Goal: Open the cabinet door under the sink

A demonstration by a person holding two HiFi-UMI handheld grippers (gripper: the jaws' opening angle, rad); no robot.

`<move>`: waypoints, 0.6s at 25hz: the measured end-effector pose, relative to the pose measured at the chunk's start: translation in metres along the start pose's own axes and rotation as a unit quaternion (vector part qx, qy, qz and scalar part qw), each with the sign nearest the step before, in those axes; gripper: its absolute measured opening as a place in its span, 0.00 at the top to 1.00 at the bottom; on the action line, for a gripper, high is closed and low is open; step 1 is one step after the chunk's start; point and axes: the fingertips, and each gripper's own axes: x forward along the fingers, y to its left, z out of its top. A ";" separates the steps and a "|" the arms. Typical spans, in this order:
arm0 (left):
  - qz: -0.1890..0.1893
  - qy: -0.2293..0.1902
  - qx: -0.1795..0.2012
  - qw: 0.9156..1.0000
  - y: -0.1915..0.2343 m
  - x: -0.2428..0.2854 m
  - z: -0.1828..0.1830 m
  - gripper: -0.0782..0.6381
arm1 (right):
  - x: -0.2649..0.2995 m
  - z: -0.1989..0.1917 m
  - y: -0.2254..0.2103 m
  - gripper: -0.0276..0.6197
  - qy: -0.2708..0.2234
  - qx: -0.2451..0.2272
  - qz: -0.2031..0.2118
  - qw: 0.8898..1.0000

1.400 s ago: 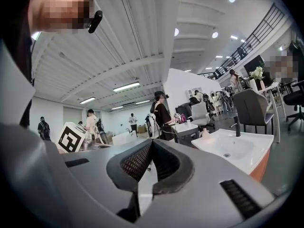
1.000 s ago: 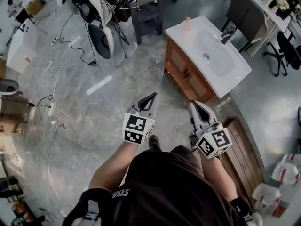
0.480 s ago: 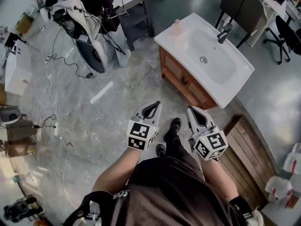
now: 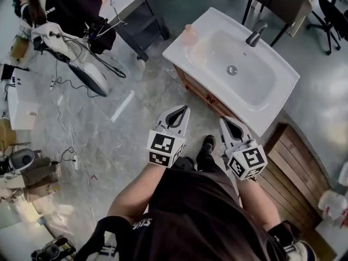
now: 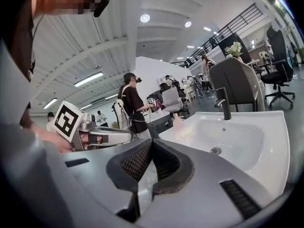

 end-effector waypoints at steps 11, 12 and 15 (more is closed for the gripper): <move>-0.119 0.043 0.019 0.992 0.014 0.077 -0.028 0.87 | 0.048 -0.037 -0.032 0.94 0.026 0.059 -0.099 0.993; -0.129 0.046 0.027 0.990 0.019 0.080 -0.031 0.87 | 0.054 -0.041 -0.032 0.94 0.024 0.064 -0.107 0.992; -0.151 0.057 0.041 0.986 0.034 0.090 -0.044 0.87 | 0.070 -0.054 -0.029 0.94 0.021 0.081 -0.135 0.987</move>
